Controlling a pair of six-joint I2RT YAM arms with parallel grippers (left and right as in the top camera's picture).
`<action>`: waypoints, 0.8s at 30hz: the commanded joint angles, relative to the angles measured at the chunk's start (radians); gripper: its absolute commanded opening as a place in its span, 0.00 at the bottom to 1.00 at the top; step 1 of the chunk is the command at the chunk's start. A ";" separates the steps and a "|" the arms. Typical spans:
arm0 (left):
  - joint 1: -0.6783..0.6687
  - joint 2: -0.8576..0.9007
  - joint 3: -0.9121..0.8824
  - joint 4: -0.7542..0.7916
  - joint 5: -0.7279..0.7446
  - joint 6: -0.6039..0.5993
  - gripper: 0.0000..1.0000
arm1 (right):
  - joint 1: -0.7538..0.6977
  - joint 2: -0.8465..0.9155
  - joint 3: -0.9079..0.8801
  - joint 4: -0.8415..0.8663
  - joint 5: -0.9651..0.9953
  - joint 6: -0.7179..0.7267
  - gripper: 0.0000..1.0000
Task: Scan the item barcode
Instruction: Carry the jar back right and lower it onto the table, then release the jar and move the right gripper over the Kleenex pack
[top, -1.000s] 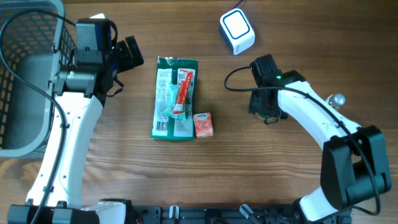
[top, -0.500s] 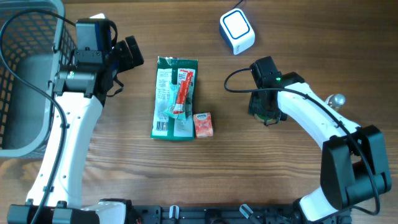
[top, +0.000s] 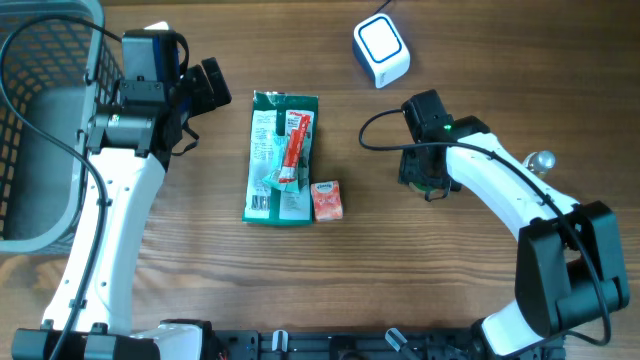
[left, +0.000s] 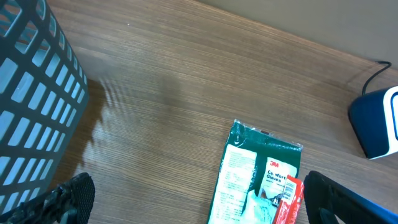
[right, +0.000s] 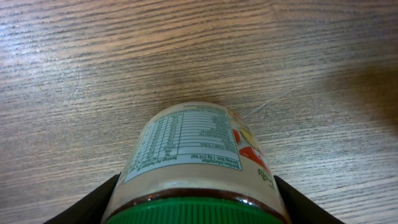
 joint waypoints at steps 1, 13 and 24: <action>0.003 -0.003 0.012 0.003 -0.010 0.016 1.00 | -0.001 -0.003 -0.006 0.004 0.024 -0.032 0.50; 0.003 -0.003 0.012 0.003 -0.010 0.016 1.00 | -0.001 -0.007 0.008 0.026 0.024 -0.032 0.98; 0.003 -0.003 0.012 0.003 -0.010 0.016 1.00 | 0.036 -0.040 0.429 -0.196 -0.187 -0.107 0.35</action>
